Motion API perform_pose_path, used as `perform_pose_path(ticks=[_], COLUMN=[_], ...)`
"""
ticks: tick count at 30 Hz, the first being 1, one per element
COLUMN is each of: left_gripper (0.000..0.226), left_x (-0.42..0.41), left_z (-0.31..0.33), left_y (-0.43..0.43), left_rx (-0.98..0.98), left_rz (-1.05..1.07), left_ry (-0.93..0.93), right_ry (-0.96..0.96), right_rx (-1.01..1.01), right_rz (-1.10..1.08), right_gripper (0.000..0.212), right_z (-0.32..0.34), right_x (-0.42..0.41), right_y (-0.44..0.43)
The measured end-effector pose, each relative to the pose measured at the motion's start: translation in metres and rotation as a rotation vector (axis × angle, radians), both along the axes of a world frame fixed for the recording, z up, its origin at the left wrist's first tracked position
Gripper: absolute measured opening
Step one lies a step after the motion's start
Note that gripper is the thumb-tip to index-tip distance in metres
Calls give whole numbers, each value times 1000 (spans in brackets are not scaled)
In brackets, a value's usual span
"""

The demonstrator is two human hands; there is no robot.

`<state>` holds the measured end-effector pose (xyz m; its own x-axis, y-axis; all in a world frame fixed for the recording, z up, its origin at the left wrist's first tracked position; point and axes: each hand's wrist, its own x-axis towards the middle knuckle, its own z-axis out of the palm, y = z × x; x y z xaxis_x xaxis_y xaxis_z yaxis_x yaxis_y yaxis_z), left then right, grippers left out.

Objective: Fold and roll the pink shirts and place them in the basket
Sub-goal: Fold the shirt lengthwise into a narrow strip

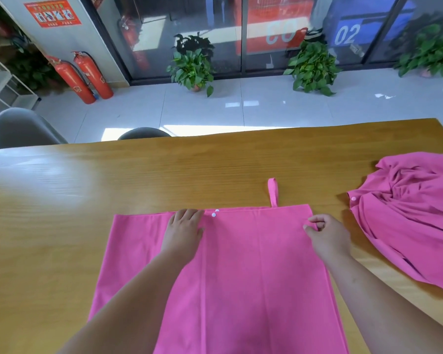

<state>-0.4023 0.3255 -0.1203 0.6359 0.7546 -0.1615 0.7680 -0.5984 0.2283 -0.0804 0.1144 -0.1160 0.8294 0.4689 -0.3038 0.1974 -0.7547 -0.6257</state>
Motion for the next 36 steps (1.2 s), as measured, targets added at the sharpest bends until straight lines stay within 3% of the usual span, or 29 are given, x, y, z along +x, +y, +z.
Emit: perform_pose_path(ticks=[6, 11, 14, 19, 23, 29, 32, 36], left_gripper=[27, 12, 7, 12, 23, 29, 24, 17], left_x=[23, 36, 39, 38, 40, 49, 50, 43], left_z=[-2, 0, -1, -12, -14, -2, 5, 13], left_y=[26, 36, 34, 26, 34, 54, 57, 60], left_rx=[-4, -44, -19, 81, 30, -126, -149, -206], left_rz=[23, 66, 85, 66, 85, 75, 60, 87], left_ry=[30, 37, -63, -148, -69, 135, 175, 73], right_ry=[-7, -45, -65, -115, -130, -66, -47, 38], right_rx=[-109, -136, -128, -113, -175, -345, -290, -137], right_rz=[65, 81, 82, 60, 53, 203, 160, 144], right_gripper=[33, 28, 25, 22, 27, 12, 19, 15], right_z=[-1, -6, -11, -18, -20, 0, 6, 11], right_x=[12, 18, 20, 18, 26, 37, 40, 40], right_y=[8, 15, 13, 8, 11, 24, 22, 14])
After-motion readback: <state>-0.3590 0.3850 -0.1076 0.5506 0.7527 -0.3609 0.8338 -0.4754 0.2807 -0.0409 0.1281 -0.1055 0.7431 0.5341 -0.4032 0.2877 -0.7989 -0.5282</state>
